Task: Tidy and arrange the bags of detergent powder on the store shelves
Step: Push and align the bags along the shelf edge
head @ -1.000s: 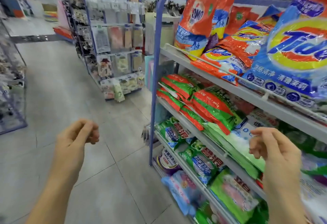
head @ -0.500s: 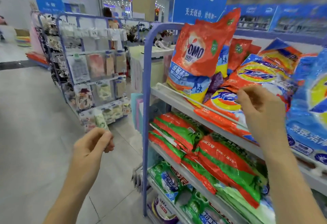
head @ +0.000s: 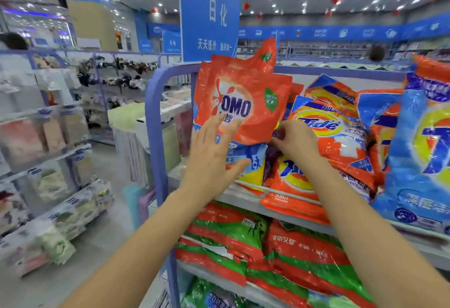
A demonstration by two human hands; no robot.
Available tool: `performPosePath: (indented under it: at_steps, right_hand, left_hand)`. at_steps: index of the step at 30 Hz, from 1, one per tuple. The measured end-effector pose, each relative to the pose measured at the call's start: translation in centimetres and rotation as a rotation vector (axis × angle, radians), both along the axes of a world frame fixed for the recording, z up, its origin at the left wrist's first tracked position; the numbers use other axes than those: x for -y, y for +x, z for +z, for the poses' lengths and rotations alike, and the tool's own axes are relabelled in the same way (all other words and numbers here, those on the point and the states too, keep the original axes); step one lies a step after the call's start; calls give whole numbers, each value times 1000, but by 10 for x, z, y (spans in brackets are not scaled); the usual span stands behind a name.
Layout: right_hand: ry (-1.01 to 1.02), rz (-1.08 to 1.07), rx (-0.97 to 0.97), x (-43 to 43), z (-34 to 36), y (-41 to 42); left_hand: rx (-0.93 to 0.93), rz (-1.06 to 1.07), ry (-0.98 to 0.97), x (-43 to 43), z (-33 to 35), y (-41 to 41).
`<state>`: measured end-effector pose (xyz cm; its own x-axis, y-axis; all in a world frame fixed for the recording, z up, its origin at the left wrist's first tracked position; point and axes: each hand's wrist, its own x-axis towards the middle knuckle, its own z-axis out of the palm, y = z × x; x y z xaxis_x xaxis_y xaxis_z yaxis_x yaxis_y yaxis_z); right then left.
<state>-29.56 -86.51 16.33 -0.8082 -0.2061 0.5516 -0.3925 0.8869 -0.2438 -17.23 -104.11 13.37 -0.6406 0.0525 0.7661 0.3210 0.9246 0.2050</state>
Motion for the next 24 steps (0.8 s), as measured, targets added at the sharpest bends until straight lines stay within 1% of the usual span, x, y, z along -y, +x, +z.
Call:
performPosePath:
  at_steps: [3, 5, 8, 11, 14, 16, 17, 20, 22, 24]
  right_hand:
    - [-10, -36, -27, 4, 2, 5]
    - [-90, -22, -20, 3, 2, 6]
    - [-217, 24, -13, 2, 5, 5]
    - [-409, 109, -34, 3, 22, 1]
    - [-659, 241, -74, -2, 57, 5]
    - [-834, 303, -134, -13, 90, 13]
    - [-887, 303, -194, -22, 108, 22]
    - [-895, 266, -338, -57, 150, 56]
    - [-782, 186, -363, -77, 159, 71]
    - [-703, 133, -341, -92, 154, 82]
  left_hand:
    - [63, 55, -119, -5, -3, -38]
    - [111, 91, -121, -3, -9, -57]
    - [127, 95, -75, 5, -15, -71]
    - [100, 87, -47, 13, -15, -71]
    - [69, 79, -19, 25, -17, -73]
    - [84, 83, -7, 27, -17, -75]
    - [90, 82, -17, 27, -16, -76]
    - [116, 93, -54, 23, -13, -79]
    - [135, 95, -58, 22, -11, -81]
    - [152, 102, -75, 20, -9, -80]
